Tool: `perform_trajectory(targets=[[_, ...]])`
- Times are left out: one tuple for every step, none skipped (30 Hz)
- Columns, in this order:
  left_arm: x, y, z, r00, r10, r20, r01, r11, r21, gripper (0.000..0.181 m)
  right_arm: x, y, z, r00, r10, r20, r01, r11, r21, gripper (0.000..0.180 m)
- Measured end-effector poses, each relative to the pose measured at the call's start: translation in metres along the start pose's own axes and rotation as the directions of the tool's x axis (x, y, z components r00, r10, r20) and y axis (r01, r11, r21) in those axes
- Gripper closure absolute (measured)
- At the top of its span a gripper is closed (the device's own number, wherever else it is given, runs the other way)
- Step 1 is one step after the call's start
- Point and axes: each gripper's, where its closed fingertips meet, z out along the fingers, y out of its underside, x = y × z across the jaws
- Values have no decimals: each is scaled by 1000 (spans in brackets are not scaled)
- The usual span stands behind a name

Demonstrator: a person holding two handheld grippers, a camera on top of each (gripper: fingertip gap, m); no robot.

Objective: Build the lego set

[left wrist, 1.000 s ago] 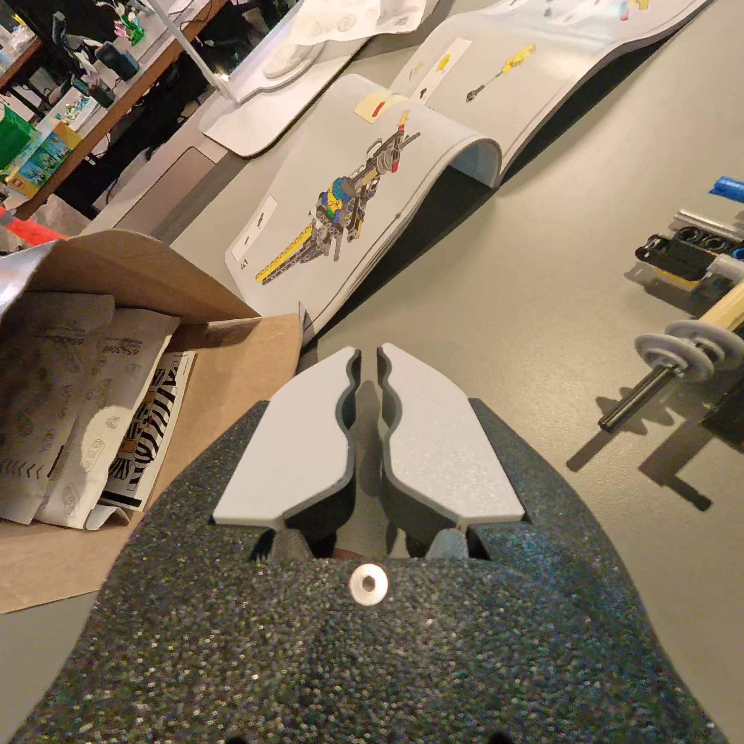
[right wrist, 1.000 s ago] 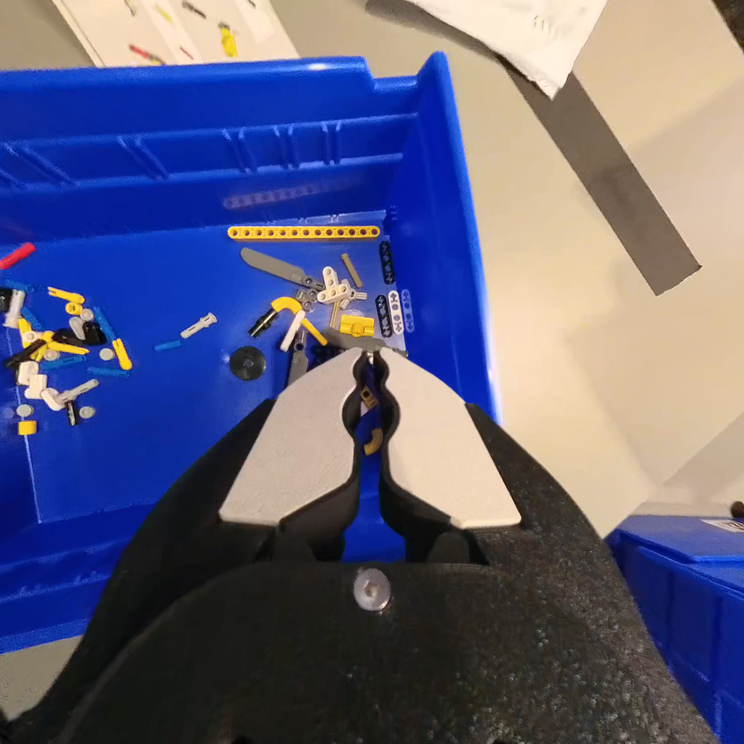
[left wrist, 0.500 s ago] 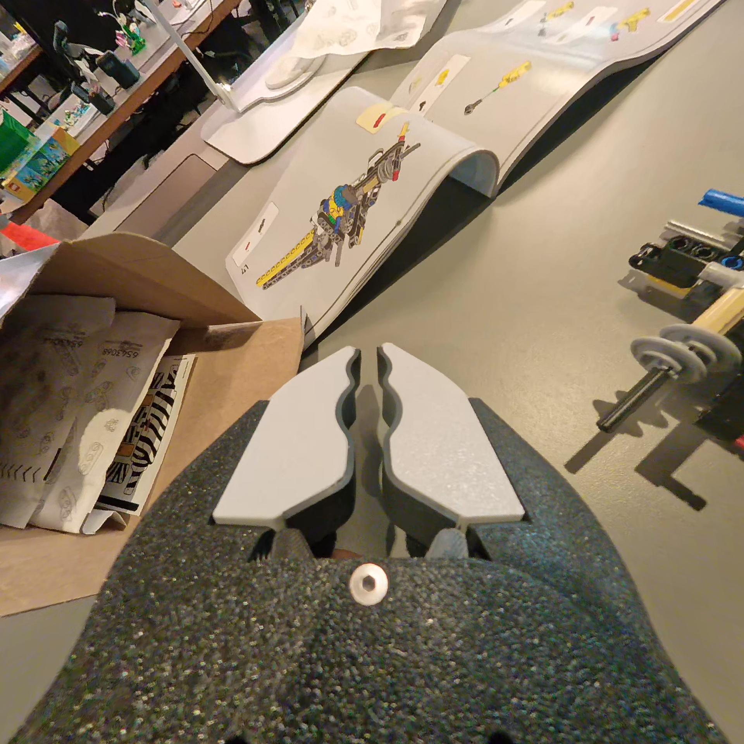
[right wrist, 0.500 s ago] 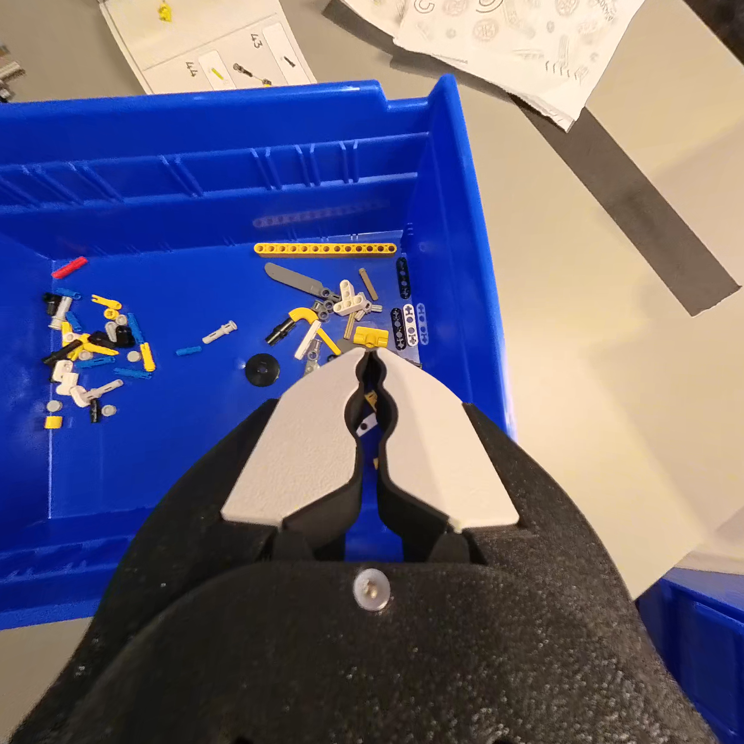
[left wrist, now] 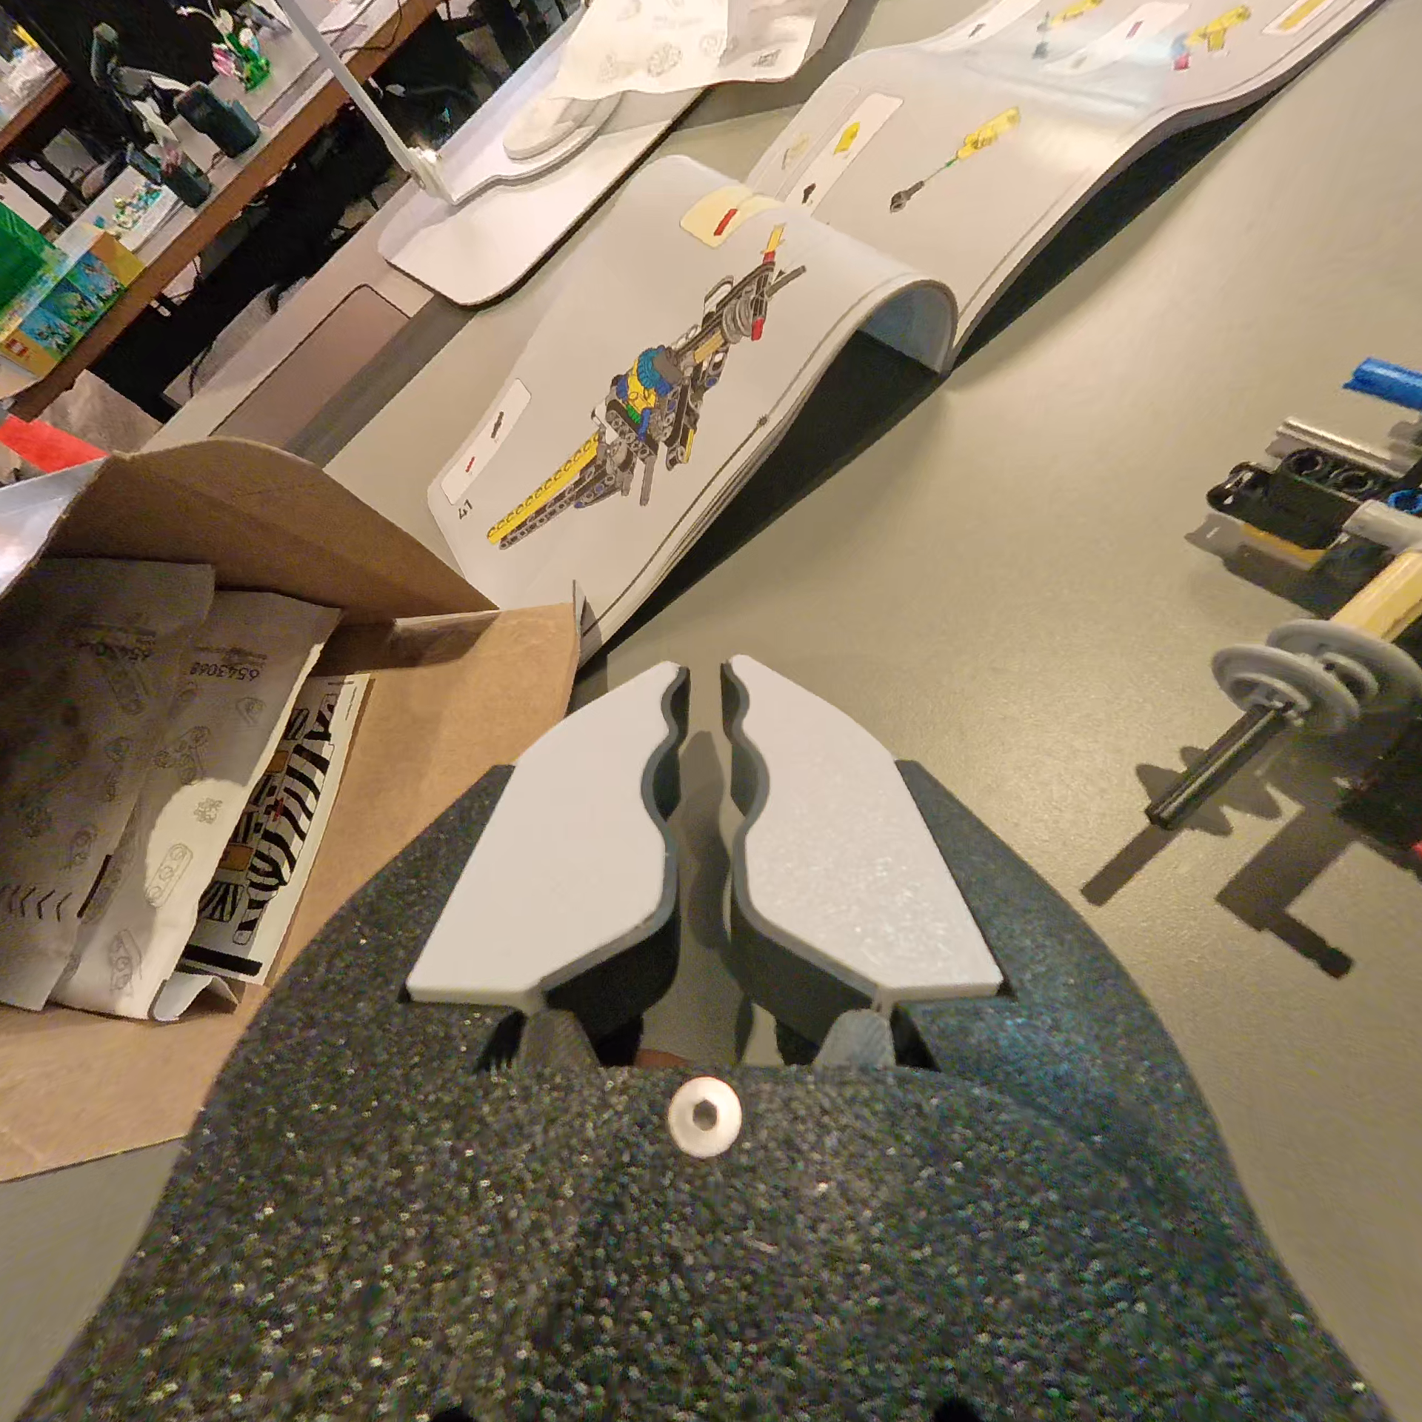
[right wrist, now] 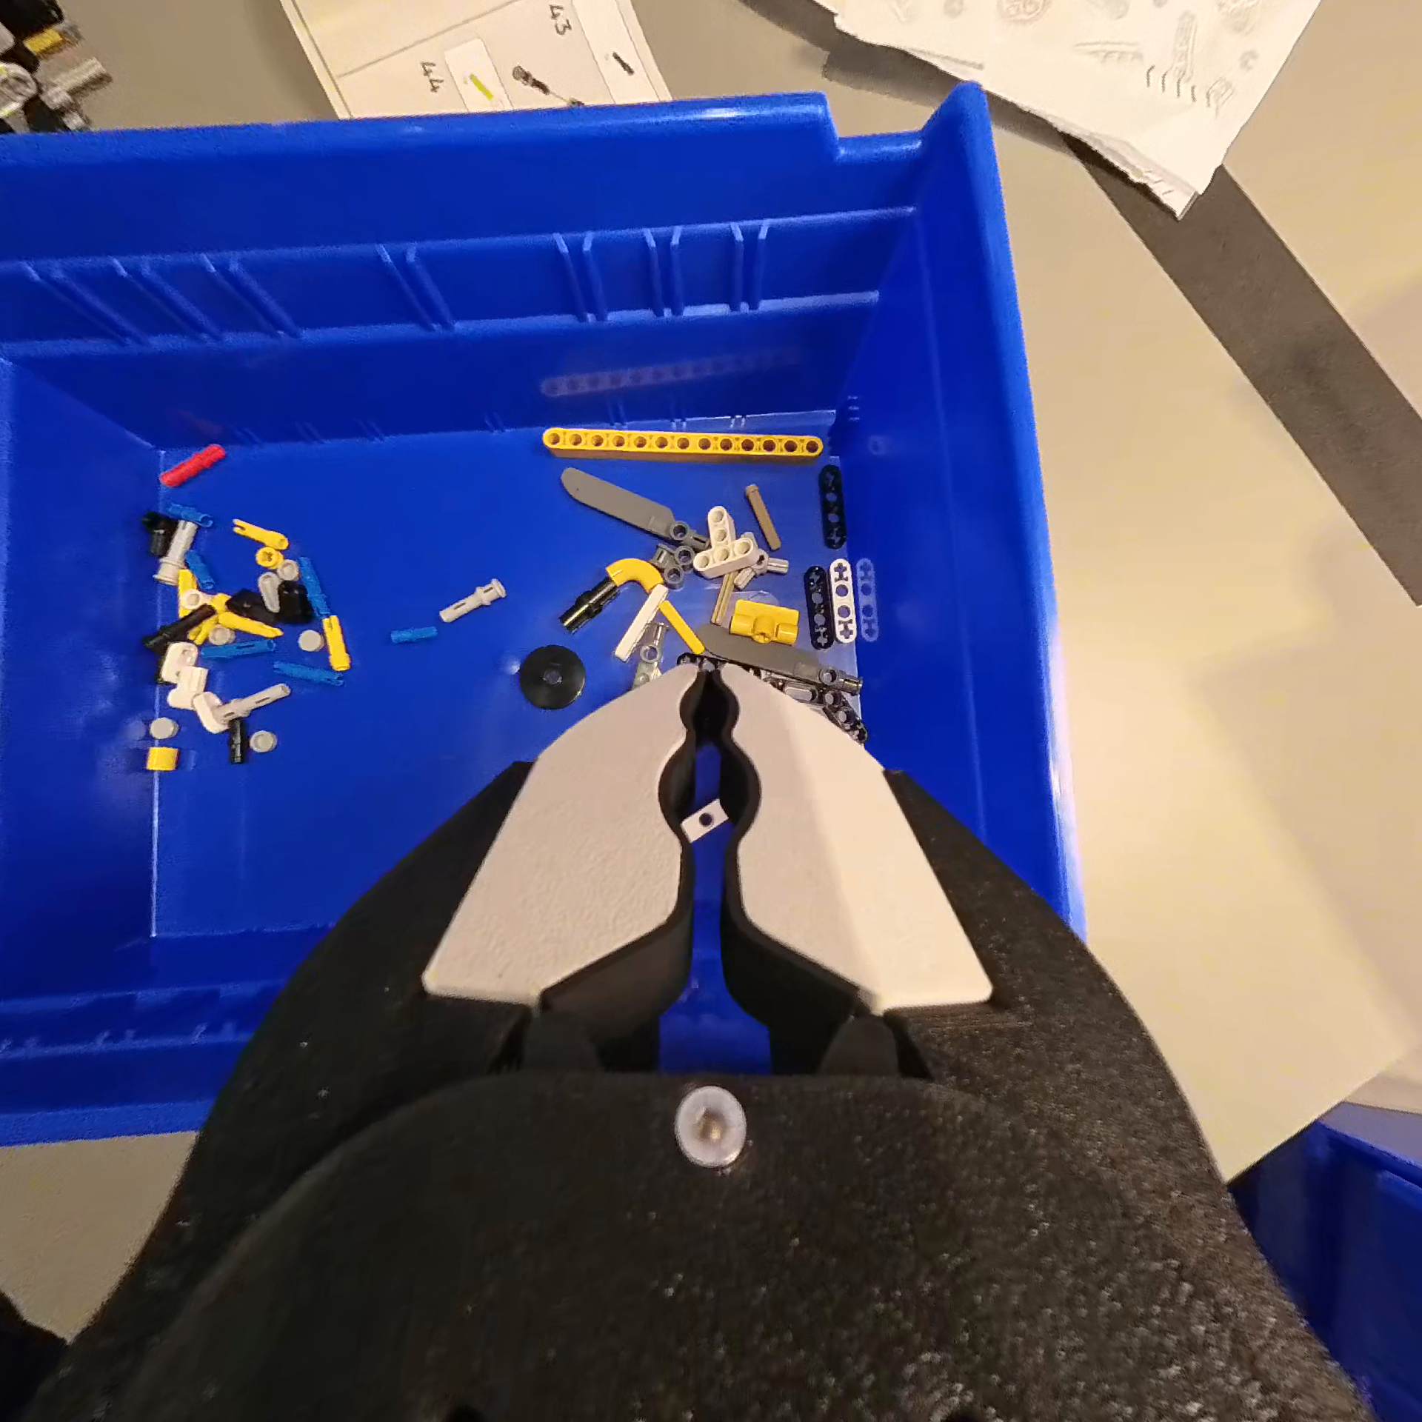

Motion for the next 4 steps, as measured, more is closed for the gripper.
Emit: perform_trajectory(targets=[[0,0,0,1000,0,0,0,1000,0,173,0,1,0,1000,2,4,-2,1000,0,180],[0,0,0,1000,-1,0,1,1000,-1,173,0,2,1,1000,4,6,-4,1000,-5,180],[0,0,0,1000,-1,0,1,1000,-1,173,0,4,2,1000,3,9,-3,1000,-13,180],[0,0,0,1000,-1,0,1,1000,-2,173,-1,7,4,1000,3,14,-3,1000,-24,180]])
